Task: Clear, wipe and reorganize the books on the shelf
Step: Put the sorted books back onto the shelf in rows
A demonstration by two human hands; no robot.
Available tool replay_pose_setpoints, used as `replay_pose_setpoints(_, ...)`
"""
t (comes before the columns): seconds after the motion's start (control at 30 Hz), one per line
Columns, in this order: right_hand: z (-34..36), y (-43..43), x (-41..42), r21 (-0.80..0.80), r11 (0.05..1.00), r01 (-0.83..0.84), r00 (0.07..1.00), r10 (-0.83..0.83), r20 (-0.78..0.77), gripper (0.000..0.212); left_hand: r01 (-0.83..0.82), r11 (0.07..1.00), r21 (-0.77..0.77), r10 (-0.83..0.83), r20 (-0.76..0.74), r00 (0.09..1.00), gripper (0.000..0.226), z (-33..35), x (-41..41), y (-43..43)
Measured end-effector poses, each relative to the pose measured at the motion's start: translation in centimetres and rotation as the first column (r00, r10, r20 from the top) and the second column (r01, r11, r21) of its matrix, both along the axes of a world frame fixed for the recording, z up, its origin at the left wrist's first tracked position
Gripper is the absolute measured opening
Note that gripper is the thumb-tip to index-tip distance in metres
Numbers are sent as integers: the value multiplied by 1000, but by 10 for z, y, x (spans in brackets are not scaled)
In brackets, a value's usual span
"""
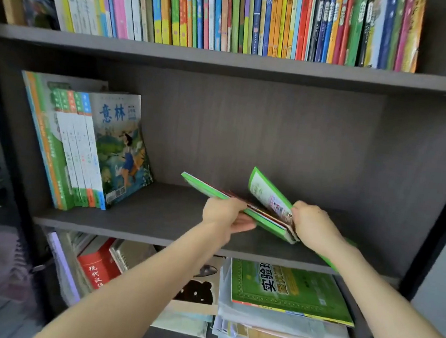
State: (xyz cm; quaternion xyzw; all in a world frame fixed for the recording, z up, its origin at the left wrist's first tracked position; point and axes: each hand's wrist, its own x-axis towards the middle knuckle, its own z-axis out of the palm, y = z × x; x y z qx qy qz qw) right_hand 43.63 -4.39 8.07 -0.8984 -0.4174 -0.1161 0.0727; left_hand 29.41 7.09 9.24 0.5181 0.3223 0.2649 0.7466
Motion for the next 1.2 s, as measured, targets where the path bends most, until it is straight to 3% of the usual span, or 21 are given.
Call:
replay_pose_setpoints(0.1,2,-4,6,16,999,29,994,-27,-110,15,-22,985,172,37,-87,995,14,41,-13,22)
replay_pose_setpoints(0.23,22,-3,7,23,999,37,992,-34,-124,20,-105,919,381,190,-193,963,12,75,-53,52)
replay_pose_setpoints(0.33,48,5,-4,124,991,54,994,-42,-97,7,-200,873,445,320,-212,923,8,68,-85,76)
replay_pose_setpoints(0.57,85,69,-113,319,943,-94,981,142,-131,24,-229,888,399,371,-328,869,12,3,-135,111)
replay_pose_setpoints(0.63,77,99,-150,258,950,-176,953,230,-197,26,-202,936,287,303,-368,879,13,-14,-144,119)
replay_pose_setpoints(0.73,42,141,-201,115,937,-330,871,349,-346,27,-162,987,-1,154,-300,941,44,-33,-155,125)
replay_pose_setpoints(0.83,5,160,-232,1,880,-475,762,412,-499,11,-125,989,-84,93,-308,947,63,-51,-166,126)
replay_pose_setpoints(0.9,-6,153,-224,109,866,-489,753,482,-449,34,-129,991,-26,112,-348,931,47,-59,-172,124)
replay_pose_setpoints(0.97,-7,139,-200,206,882,-423,822,469,-323,33,-137,990,43,144,-344,928,34,-64,-174,126)
replay_pose_setpoints(1.03,-11,125,-161,207,919,-335,898,378,-227,27,-179,981,74,194,-327,925,23,-63,-173,123)
replay_pose_setpoints(1.13,-22,94,-107,26,961,-274,831,250,-497,56,-274,961,43,275,-291,916,21,-59,-173,118)
replay_pose_setpoints(1.2,-34,75,-88,-88,935,-343,803,243,-544,74,-301,951,65,307,-279,910,23,-48,-173,115)
